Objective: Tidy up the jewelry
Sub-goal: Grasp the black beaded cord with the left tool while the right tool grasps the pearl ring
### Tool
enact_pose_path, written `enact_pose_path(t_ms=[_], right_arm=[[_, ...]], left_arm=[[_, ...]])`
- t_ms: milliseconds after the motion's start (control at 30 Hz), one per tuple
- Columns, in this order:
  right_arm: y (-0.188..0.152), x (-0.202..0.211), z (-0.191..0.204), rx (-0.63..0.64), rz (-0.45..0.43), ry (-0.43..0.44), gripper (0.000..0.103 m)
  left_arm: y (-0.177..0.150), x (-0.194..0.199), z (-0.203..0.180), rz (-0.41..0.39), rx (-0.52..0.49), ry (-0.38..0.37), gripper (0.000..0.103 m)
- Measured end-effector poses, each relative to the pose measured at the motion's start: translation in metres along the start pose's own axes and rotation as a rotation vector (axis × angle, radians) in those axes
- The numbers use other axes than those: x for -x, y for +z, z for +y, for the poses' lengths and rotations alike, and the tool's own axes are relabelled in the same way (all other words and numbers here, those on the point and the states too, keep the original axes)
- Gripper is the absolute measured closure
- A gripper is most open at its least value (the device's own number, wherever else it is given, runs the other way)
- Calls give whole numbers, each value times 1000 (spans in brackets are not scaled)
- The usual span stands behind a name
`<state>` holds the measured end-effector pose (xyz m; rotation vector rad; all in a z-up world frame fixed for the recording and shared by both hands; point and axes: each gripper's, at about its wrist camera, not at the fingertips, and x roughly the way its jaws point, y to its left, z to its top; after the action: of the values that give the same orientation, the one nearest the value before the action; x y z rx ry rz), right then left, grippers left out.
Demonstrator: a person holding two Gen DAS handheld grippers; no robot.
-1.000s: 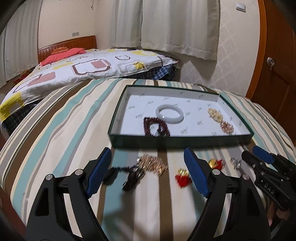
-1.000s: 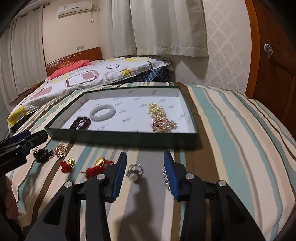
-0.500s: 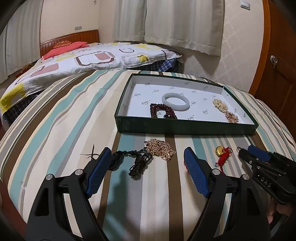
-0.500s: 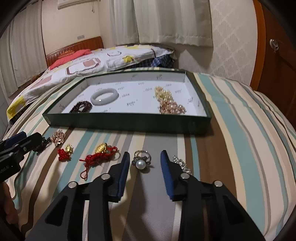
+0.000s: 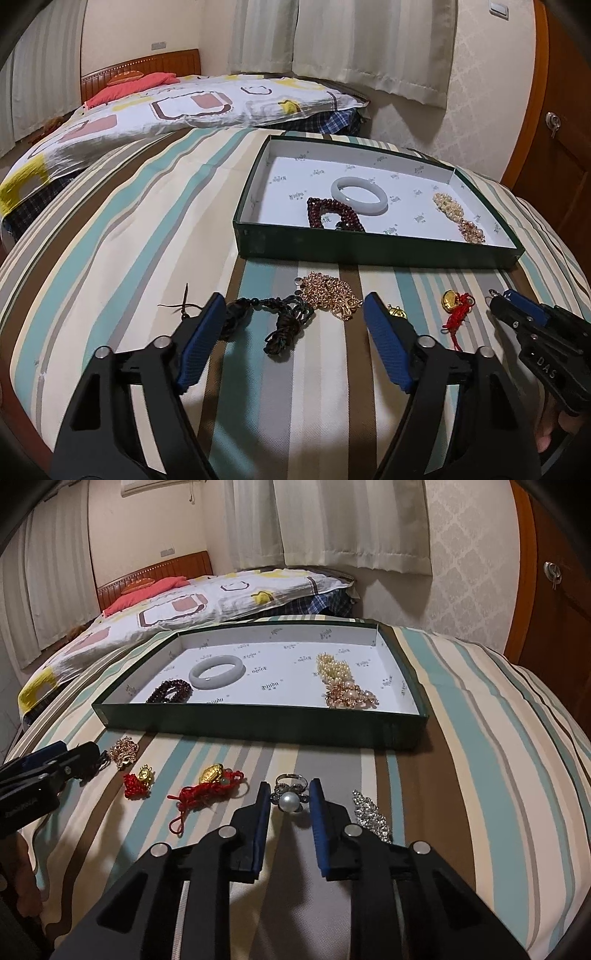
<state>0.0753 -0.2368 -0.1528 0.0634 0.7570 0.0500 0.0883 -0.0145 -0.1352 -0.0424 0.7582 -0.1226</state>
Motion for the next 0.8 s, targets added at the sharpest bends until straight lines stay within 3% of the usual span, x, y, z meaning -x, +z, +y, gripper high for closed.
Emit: enact_pose_path(t_ms=[133,333,467,667,800], right_arm=[[1,0,-2,-8,-2,7,81],[1,-2,-1,-10,0,9,81],[1,-3,-2,-11,1,10,81],[1,-2,-2,-12,-1,11,81],[1,-2,-2,-12,-1,11,81]], left_arm=[[-2,-5,1,21,2,8,35],[-5,-12,5,59,14,1,52],[-4,-8,6,36,16,5,60],[-5,-15,3,70,-2,-4,63],[-6,-15,5,71,9,-22,86]])
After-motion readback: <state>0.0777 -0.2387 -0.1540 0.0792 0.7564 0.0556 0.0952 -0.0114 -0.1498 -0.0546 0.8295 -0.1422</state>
